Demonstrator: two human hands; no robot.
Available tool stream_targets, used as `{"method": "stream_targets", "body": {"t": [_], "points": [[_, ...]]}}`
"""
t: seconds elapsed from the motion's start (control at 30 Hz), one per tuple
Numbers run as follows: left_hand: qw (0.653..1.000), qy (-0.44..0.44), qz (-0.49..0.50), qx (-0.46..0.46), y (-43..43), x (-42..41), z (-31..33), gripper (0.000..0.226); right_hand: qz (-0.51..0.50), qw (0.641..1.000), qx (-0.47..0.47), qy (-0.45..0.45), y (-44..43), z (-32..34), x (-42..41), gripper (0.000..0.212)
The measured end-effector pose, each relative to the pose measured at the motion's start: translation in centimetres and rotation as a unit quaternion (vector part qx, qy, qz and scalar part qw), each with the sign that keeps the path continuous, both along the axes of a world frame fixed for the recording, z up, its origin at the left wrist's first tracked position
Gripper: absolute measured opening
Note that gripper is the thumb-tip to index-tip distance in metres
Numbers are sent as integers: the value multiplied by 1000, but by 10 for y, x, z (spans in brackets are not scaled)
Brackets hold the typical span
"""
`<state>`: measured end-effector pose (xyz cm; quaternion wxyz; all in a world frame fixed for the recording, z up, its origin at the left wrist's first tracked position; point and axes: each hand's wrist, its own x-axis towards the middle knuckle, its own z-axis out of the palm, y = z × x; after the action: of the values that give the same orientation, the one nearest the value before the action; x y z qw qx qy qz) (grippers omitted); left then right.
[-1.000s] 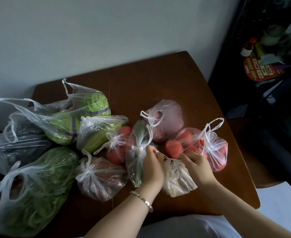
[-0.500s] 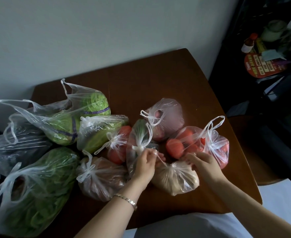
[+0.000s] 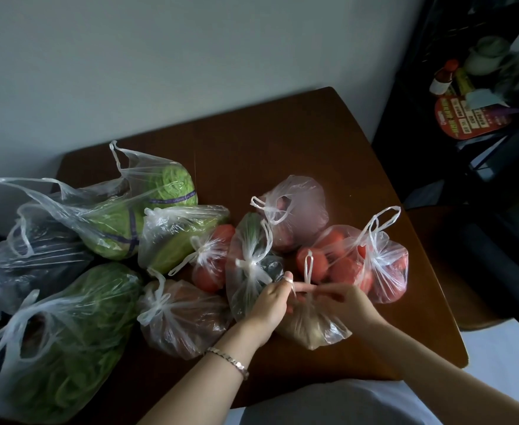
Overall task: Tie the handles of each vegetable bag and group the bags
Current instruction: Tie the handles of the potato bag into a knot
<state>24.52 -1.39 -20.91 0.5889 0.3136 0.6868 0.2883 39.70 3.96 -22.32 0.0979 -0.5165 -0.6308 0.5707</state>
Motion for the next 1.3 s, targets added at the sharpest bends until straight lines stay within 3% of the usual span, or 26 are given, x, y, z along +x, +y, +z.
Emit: {"method": "stream_targets", "body": {"t": [0.17,0.37,0.43,0.6,0.73,0.8,0.93,1.07,1.13,1.3], "points": [[999,14,5,50,0,5,8,51,27,998,61,7,-6,-11,-10,8],[996,40,50,63,-4,1,5,46,-139,981,-91,101,-13,-10,-14,18],[996,36,52,69,-7,0,4,43,-151,979,-96,102,-12,-8,-15,20],[995,48,7,92,0,6,11,33,11,999,50,-16,-9,-5,-21,42],[992,75,58,79,21,9,17,26,112,986,108,-54,-6,-6,-18,24],[993,88,51,61,28,12,18,25,118,986,109,-52,-6,-8,-16,25],[993,109,-16,43,30,14,19,29,31,999,9,-3,-6,-9,-17,32],[941,254,-204,93,17,7,7,31,-87,987,-116,63,-3,-7,-17,25],[927,281,-215,126,11,5,-3,26,-99,982,-142,76,0,-5,-15,26],[932,294,-149,152,-1,6,-19,19,-129,981,-125,72,0,-3,-10,19]]}}
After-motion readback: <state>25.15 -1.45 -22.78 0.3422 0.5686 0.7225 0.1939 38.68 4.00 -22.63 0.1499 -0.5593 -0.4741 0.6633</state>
